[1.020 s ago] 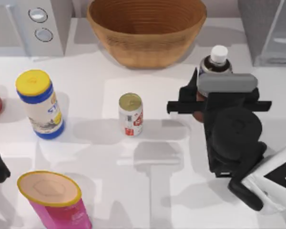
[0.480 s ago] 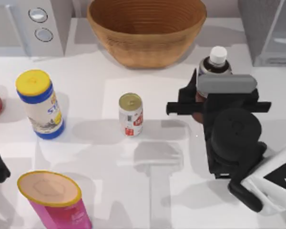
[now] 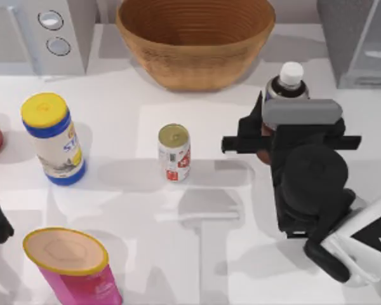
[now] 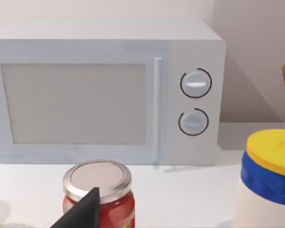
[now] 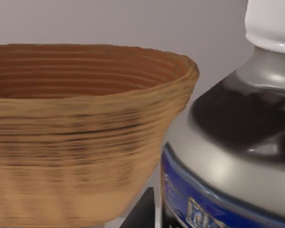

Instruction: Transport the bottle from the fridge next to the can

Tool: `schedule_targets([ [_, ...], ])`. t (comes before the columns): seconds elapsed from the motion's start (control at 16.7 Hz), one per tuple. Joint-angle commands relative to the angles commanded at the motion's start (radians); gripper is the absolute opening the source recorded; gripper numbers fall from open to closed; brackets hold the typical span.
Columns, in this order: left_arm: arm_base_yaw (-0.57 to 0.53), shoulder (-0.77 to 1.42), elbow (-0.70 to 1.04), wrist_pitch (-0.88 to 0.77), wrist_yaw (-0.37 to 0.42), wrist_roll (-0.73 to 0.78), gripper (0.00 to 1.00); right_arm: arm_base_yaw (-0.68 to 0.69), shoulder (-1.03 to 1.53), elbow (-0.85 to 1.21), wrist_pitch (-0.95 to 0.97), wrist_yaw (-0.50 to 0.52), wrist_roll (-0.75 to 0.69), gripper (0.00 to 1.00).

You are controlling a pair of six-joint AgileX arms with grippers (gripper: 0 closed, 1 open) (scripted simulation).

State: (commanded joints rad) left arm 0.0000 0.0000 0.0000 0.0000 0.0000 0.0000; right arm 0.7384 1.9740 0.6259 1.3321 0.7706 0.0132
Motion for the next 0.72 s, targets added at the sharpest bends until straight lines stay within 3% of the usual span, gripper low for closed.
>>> schedule_targets([
  [0.36, 0.000, 0.000, 0.000, 0.000, 0.000, 0.000, 1.00, 0.000, 0.000, 0.000, 0.000, 0.000, 0.000, 0.98],
  [0.72, 0.000, 0.000, 0.000, 0.000, 0.000, 0.000, 1.00, 0.000, 0.000, 0.000, 0.000, 0.000, 0.000, 1.00],
])
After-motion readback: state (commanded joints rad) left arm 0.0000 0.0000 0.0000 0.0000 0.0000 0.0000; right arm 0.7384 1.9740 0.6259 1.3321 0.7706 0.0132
